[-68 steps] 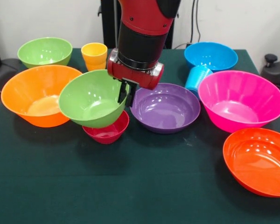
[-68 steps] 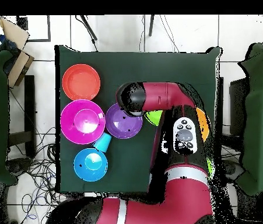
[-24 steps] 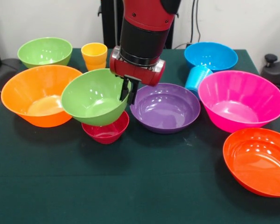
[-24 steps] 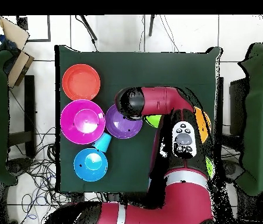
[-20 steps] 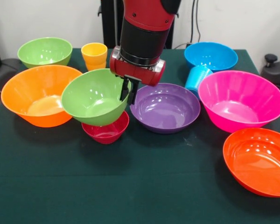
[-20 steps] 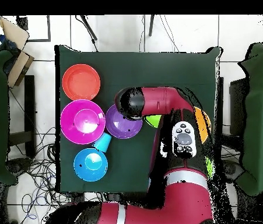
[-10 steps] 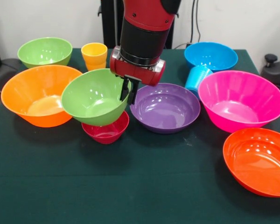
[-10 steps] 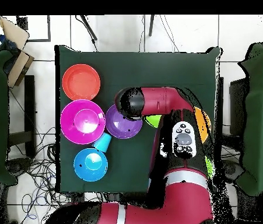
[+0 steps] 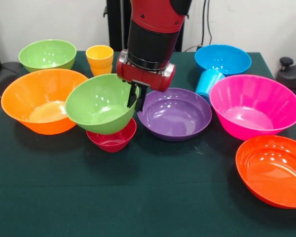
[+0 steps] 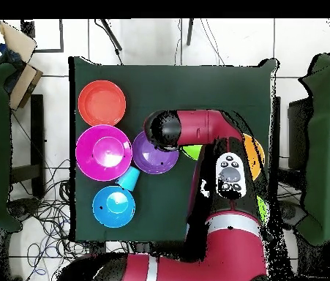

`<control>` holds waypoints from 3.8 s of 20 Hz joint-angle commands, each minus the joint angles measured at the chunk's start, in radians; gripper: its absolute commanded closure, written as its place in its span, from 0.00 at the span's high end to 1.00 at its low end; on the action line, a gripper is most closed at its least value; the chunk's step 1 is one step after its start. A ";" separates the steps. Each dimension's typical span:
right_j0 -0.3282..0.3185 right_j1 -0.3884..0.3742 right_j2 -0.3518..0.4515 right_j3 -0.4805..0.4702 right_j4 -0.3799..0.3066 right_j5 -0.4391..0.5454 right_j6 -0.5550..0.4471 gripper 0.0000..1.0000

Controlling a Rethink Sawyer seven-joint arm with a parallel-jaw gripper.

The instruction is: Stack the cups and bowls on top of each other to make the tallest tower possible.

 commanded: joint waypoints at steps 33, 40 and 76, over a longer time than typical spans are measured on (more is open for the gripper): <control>-0.063 0.031 0.163 0.051 -0.050 0.014 -0.187 1.00; -0.057 0.049 0.160 0.023 -0.031 0.102 -0.151 1.00; 0.057 -0.127 0.046 0.126 -0.014 0.091 0.066 1.00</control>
